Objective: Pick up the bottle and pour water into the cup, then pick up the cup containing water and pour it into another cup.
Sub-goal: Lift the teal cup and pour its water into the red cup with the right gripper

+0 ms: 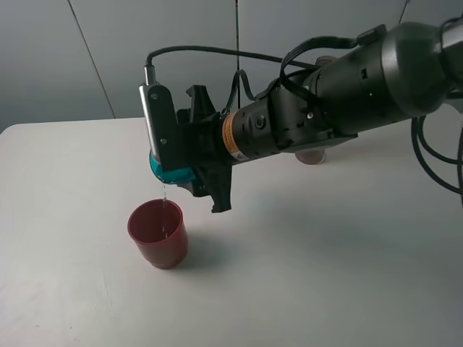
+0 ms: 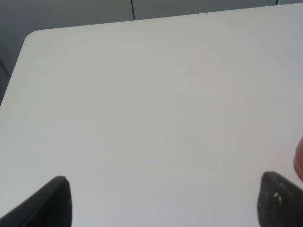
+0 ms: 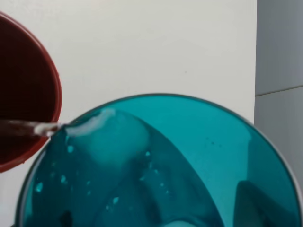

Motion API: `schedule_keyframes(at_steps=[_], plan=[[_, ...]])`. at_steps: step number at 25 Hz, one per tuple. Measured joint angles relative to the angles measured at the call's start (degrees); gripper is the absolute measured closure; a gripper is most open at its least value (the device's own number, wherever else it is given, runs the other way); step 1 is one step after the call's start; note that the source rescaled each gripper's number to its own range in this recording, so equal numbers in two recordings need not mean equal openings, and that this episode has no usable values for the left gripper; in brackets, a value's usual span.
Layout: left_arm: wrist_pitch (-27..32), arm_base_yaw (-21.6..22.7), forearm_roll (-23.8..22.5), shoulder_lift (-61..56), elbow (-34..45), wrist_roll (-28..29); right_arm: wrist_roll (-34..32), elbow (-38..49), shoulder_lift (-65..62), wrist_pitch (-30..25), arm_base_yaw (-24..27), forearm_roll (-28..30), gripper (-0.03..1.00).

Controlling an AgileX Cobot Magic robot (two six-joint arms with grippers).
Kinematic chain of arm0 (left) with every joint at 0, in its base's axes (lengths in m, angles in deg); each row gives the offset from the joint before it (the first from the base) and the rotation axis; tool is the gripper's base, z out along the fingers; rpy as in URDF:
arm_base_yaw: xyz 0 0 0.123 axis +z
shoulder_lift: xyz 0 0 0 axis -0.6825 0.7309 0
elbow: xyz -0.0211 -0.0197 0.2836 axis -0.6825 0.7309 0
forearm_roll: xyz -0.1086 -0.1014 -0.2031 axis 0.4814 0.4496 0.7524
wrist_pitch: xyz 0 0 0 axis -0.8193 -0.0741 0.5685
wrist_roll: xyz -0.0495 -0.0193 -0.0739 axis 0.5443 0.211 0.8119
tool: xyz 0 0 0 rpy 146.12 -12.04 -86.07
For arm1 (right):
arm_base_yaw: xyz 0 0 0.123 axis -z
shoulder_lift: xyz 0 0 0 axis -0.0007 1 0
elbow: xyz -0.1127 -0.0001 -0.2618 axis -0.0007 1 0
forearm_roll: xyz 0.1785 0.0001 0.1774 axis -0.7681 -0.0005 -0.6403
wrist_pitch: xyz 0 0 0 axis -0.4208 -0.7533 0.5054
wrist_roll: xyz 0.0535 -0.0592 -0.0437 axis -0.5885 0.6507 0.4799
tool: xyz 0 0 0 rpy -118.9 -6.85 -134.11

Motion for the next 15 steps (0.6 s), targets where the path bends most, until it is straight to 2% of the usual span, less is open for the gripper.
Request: schedule_keyframes(at_steps=[15], plan=[[0.0, 0.0, 0.0, 0.0, 0.0, 0.0, 7.99, -1.12, 0.54, -0.75, -1.11, 0.0, 0.89]])
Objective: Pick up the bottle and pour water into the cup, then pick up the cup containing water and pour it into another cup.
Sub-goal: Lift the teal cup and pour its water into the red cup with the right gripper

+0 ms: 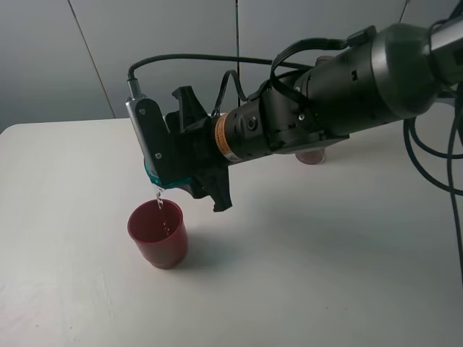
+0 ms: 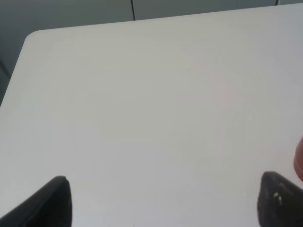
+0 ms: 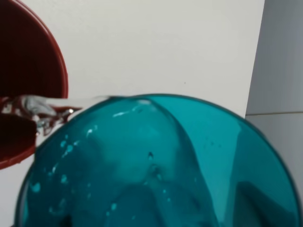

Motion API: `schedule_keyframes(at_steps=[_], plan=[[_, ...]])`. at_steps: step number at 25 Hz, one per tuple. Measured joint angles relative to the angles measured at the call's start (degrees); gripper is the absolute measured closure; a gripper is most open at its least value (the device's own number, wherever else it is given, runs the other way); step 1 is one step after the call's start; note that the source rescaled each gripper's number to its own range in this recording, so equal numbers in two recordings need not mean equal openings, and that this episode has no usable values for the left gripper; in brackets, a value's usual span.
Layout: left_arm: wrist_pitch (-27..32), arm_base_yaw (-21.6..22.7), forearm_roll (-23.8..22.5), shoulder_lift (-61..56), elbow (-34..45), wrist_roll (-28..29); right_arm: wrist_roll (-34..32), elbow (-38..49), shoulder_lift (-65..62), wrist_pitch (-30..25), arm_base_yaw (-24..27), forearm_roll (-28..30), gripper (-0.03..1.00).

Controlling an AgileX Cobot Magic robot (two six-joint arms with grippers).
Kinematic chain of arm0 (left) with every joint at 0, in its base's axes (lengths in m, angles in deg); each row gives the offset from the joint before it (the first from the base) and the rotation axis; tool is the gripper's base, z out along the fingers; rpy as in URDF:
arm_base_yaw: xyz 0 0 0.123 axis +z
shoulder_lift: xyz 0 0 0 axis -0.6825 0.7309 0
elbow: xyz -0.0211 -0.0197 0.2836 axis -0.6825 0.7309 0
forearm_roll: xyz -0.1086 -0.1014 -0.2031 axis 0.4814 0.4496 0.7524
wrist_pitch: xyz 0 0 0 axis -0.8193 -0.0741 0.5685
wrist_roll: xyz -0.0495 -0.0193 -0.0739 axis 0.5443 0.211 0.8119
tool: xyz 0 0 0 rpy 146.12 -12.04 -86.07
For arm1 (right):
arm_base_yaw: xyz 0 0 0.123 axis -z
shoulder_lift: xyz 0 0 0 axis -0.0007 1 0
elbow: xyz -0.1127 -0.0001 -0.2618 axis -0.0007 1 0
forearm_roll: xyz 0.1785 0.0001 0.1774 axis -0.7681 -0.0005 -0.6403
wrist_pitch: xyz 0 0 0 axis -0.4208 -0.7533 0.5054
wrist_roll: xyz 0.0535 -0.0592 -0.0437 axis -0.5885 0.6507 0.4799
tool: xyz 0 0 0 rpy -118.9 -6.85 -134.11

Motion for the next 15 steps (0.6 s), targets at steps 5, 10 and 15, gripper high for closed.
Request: schedule_keyframes(at_steps=[5, 10, 15], plan=[[0.0, 0.0, 0.0, 0.0, 0.0, 0.0, 1.53, -0.11, 0.0, 0.0, -0.2, 0.0, 0.89], [0.0, 0.0, 0.0, 0.0, 0.0, 0.0, 1.66, -1.54, 0.0, 0.0, -0.26, 0.0, 0.89], [0.0, 0.0, 0.0, 0.0, 0.0, 0.0, 1.78, -1.75, 0.0, 0.0, -0.26, 0.0, 0.89]])
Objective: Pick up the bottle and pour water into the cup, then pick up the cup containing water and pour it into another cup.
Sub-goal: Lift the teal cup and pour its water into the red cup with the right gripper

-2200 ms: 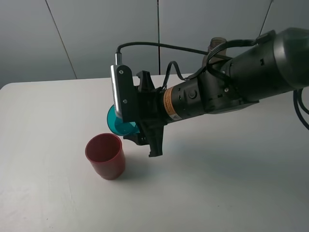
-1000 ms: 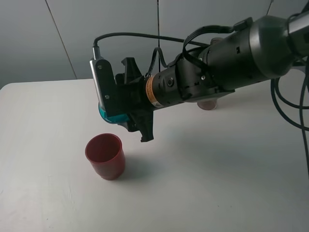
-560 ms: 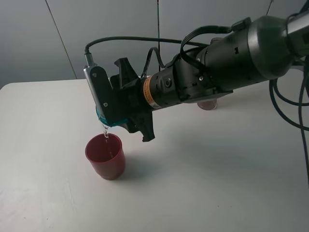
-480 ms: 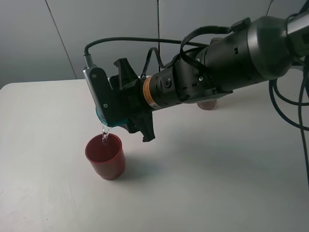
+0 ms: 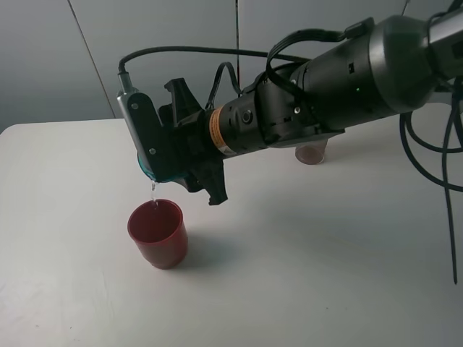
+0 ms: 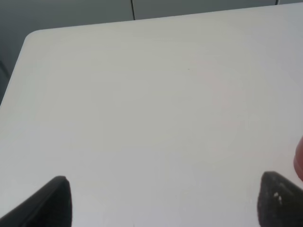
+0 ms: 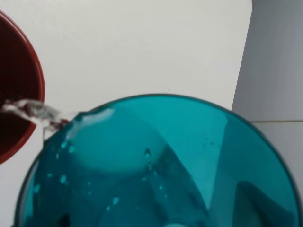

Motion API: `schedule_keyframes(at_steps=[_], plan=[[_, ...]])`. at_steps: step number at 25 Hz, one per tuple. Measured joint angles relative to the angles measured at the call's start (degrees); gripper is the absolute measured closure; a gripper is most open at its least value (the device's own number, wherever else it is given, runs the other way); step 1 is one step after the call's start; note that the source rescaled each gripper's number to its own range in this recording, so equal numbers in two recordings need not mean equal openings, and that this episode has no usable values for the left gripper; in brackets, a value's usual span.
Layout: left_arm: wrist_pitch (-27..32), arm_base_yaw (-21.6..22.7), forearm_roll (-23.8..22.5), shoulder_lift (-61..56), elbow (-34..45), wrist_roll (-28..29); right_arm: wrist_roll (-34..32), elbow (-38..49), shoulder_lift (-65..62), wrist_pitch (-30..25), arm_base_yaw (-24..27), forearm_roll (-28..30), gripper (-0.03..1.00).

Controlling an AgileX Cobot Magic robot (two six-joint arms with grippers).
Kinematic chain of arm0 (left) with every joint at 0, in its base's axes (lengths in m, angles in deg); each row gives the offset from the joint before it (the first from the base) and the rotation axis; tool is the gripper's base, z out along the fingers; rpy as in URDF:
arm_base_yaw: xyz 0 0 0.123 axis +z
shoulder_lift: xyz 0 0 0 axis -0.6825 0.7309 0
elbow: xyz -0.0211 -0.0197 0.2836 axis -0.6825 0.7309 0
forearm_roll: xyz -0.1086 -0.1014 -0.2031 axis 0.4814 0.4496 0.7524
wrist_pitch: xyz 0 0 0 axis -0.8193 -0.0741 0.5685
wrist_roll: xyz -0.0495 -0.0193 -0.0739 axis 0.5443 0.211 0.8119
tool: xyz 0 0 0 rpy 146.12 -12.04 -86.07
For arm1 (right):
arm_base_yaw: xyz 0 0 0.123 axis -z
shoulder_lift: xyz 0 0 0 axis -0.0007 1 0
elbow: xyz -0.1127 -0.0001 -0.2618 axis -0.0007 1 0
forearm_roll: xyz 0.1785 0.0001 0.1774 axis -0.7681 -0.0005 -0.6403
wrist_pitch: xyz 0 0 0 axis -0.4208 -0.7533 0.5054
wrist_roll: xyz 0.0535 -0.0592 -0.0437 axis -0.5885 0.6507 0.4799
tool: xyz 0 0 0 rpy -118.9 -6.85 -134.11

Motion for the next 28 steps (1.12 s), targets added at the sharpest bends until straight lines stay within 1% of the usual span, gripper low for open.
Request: schedule_keyframes(at_steps=[6, 11, 18, 24, 28], plan=[[0.0, 0.0, 0.0, 0.0, 0.0, 0.0, 0.17, -0.46, 1.02, 0.0, -0.24, 0.0, 0.89], [0.0, 0.0, 0.0, 0.0, 0.0, 0.0, 2.42, -0.46, 2.08, -0.98, -1.2, 0.0, 0.89], [0.0, 0.0, 0.0, 0.0, 0.0, -0.22, 7.35, -0.46, 2.08, -1.06, -1.2, 0.0, 0.89], [0.0, 0.0, 0.0, 0.0, 0.0, -0.22, 10.13, -0.46, 2.08, -1.06, -1.2, 0.0, 0.89], [0.0, 0.0, 0.0, 0.0, 0.0, -0.22, 12.16, -0.46, 2.08, -1.06, -1.2, -1.27, 0.89]])
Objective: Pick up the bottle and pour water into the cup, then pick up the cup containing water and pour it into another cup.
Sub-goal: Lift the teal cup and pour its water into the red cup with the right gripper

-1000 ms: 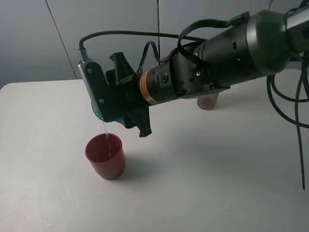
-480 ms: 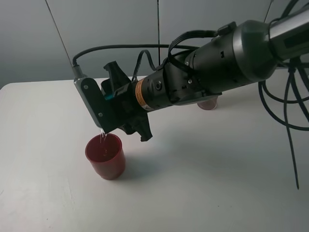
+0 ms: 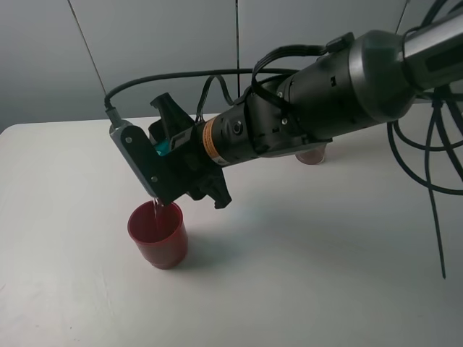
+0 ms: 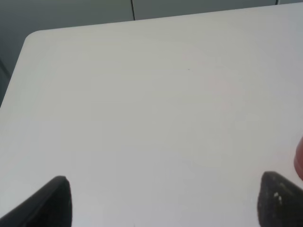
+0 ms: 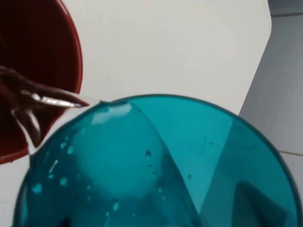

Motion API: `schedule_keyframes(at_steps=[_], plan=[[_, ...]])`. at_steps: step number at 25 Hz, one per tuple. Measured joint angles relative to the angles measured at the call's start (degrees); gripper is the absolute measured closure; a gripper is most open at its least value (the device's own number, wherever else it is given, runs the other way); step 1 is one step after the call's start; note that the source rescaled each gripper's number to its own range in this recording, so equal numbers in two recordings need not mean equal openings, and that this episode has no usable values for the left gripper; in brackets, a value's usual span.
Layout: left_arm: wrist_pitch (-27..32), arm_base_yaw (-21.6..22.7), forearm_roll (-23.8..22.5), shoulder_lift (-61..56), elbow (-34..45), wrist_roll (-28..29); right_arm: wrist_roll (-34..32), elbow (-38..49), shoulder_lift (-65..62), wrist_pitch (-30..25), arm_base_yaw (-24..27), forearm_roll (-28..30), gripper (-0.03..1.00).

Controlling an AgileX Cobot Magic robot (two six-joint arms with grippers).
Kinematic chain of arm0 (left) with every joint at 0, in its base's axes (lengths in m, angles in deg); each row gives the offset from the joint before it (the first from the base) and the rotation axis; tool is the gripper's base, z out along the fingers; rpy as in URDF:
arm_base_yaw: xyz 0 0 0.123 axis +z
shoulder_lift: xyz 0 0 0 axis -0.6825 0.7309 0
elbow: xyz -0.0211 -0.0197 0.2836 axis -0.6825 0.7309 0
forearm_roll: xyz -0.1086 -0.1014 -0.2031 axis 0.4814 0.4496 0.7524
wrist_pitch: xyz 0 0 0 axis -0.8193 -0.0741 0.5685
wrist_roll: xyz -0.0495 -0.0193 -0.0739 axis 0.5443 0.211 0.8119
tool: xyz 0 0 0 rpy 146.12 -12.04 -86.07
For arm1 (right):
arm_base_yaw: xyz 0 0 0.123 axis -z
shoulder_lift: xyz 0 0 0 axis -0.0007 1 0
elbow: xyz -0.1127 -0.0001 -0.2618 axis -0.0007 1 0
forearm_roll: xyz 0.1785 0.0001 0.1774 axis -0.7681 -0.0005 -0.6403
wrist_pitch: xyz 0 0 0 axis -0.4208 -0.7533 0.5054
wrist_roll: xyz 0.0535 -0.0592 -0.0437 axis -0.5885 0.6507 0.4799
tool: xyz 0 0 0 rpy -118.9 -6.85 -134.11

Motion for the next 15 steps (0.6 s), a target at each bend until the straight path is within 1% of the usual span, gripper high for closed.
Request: schedule_keyframes(at_steps=[15], plan=[[0.0, 0.0, 0.0, 0.0, 0.0, 0.12, 5.47, 0.0, 0.0, 0.0, 0.0, -0.69, 0.89]])
